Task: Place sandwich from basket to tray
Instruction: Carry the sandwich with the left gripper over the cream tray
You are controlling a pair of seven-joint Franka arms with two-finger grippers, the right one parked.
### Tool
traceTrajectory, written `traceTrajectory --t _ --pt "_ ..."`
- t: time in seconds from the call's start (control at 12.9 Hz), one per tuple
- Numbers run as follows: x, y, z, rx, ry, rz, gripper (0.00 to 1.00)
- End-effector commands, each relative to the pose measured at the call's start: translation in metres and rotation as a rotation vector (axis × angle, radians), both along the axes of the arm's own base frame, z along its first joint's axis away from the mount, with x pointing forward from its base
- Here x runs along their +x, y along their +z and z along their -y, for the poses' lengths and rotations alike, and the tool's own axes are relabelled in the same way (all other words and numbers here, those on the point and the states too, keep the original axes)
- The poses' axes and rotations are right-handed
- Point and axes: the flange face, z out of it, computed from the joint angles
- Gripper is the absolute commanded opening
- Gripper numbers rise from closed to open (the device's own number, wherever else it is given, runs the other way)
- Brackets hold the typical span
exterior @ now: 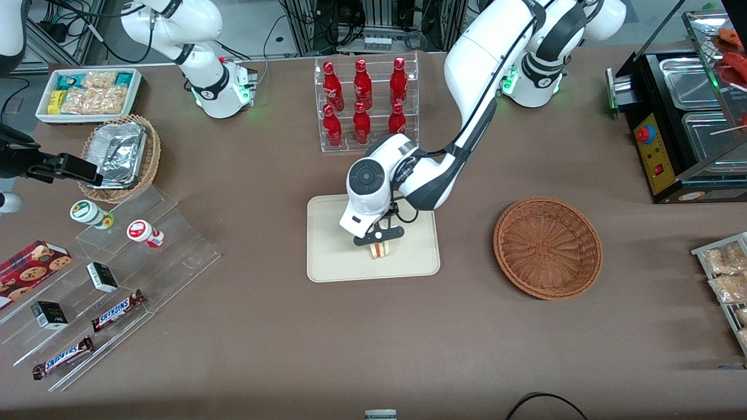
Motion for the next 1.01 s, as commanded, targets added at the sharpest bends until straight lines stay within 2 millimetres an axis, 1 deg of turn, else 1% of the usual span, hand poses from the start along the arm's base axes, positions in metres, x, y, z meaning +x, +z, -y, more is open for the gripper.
traceTrajectory --t 0.0,0.15,0.39,0.54,0.77,0.93 --pt "0.001 0.001 0.009 0.007 0.014 0.031 1.0" --pt "0.001 0.001 0.009 0.008 0.015 0.032 1.0" --pt "0.002 0.014 0.008 0.004 0.013 0.037 1.0" --pt "0.004 0.033 0.003 0.012 0.012 0.026 1.0" --pt "0.002 0.077 -0.001 0.025 0.01 0.009 1.0" --pt "0.001 0.093 -0.003 0.021 0.007 0.016 1.0"
